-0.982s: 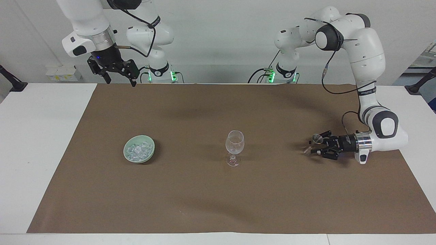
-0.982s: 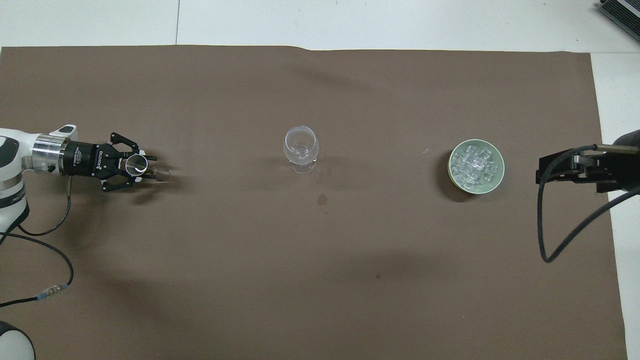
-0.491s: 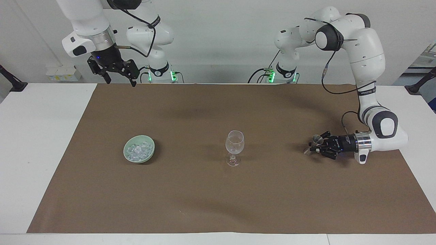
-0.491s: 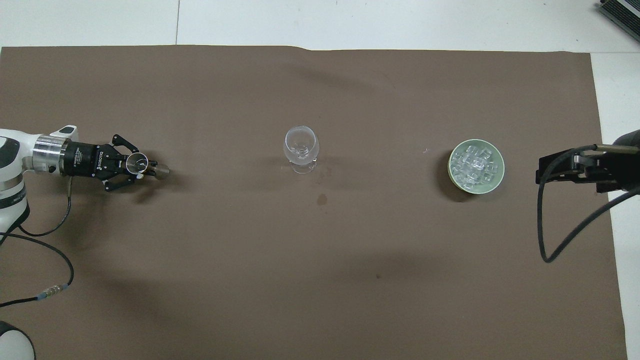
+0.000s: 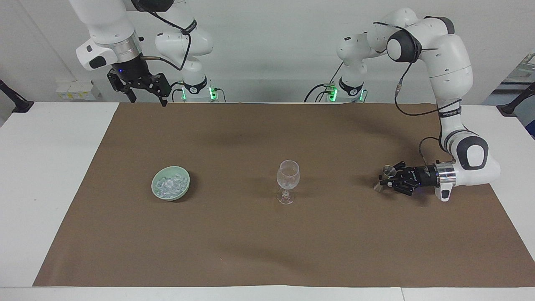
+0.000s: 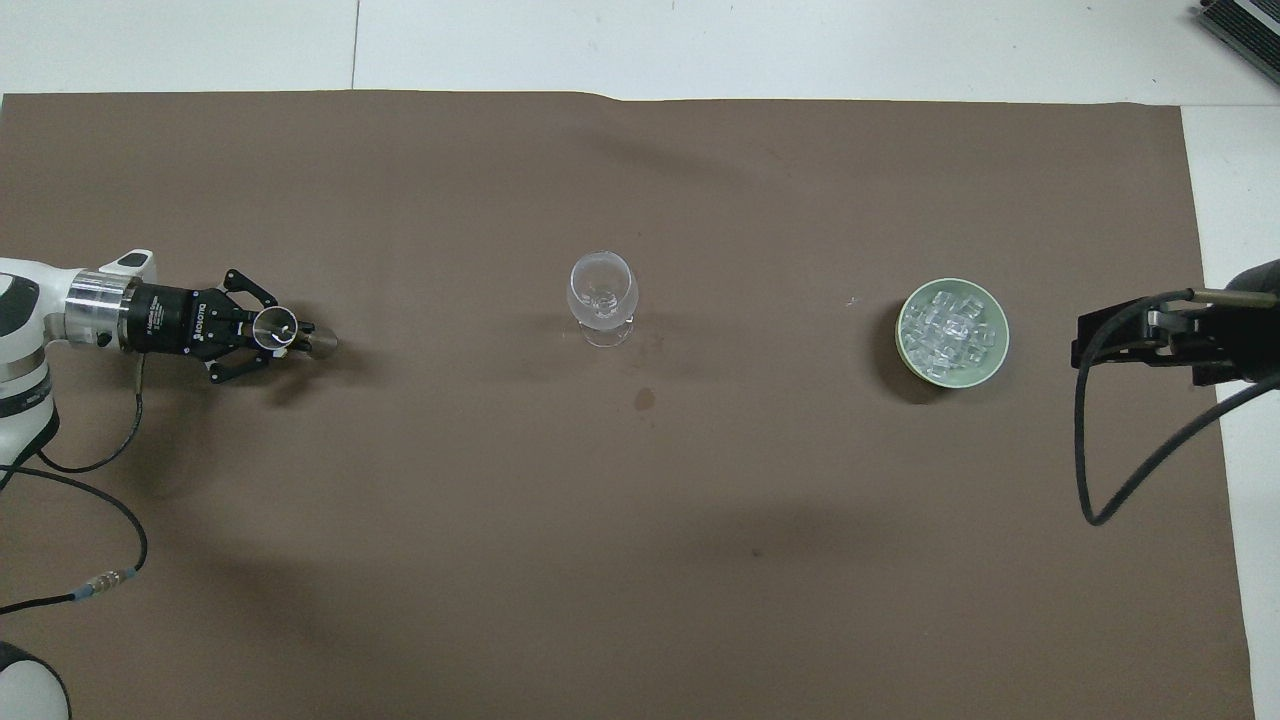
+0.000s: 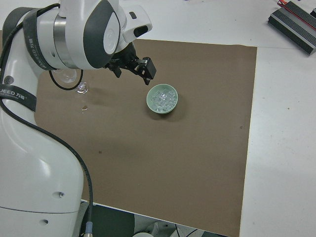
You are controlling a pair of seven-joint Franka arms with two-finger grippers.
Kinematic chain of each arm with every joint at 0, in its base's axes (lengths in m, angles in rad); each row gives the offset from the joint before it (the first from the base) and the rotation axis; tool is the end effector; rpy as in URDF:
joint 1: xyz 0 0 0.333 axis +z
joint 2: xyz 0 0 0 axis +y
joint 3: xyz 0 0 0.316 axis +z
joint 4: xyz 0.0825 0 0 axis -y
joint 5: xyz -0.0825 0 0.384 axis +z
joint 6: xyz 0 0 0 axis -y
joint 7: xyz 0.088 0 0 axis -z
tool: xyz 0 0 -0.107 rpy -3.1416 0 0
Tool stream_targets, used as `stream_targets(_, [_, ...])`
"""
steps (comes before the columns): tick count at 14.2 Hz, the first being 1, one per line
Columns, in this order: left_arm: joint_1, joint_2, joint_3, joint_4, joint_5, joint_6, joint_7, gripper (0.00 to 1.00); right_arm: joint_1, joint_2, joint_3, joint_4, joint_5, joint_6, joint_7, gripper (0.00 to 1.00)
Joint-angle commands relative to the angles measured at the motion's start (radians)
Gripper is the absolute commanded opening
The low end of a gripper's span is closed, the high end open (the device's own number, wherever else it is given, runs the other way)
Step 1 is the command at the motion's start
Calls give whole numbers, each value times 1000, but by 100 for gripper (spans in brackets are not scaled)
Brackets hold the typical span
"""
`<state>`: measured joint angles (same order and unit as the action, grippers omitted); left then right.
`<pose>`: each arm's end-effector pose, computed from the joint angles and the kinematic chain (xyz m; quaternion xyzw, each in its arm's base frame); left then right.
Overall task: Pour wine and add ice with both arms
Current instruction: 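Close the left gripper around the small dark bottle, then lift the bottle with the left gripper and carry it toward the glass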
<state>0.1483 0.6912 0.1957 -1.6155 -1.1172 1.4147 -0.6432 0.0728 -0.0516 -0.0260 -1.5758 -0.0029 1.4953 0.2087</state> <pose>0.6234 0.0924 0.2345 0.6321 0.5146 -0.4256 0.3931 0.5302 0.0241 0.6436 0.9966 -0.0809 -0.0142 0.0026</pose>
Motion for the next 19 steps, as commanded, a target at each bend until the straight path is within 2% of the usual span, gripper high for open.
stream_targets(1, [-1, -4, 11, -7, 2, -11, 27, 0, -13, -17, 0, -23, 23, 6, -34, 100])
stream_targets(7, [1, -4, 11, 5, 2, -31, 10, 0, -13, -17, 1, -23, 23, 6, -34, 100])
stream_targets(14, [-12, -16, -2, 80, 51, -39, -188, 0, -13, -17, 0, -23, 23, 6, -34, 100])
stream_targets(19, [-9, -67, -51, 86, 48, -37, -236, 0, -13, -17, 0, -23, 23, 6, -35, 100])
